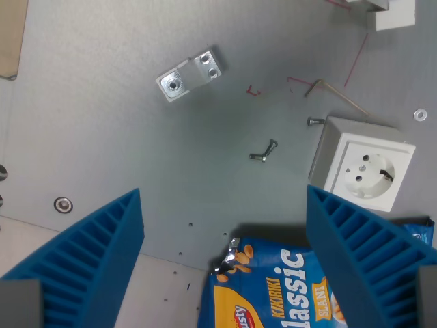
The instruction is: Rotate around base negative x
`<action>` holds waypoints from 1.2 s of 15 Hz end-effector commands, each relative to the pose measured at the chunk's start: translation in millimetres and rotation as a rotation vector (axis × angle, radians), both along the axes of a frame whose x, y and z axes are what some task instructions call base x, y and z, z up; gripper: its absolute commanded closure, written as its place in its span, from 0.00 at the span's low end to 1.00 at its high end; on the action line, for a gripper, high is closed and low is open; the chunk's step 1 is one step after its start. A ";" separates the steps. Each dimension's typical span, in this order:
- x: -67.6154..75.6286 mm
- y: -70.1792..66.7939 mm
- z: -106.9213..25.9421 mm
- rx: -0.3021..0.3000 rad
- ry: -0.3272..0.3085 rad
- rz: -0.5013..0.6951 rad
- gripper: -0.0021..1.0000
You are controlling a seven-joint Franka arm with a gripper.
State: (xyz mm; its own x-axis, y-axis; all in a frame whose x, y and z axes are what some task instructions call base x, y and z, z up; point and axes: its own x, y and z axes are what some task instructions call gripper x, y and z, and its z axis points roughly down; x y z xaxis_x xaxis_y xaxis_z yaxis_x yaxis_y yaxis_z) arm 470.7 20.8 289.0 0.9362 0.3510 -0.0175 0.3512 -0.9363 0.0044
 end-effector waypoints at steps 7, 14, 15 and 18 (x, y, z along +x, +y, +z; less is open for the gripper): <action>0.1 0.0 2.1 -0.093 -0.005 0.000 0.00; 0.1 0.0 2.1 -0.186 -0.004 -0.001 0.00; 0.1 0.0 2.1 -0.199 -0.004 -0.001 0.00; 0.1 0.0 2.1 -0.239 -0.004 -0.001 0.00</action>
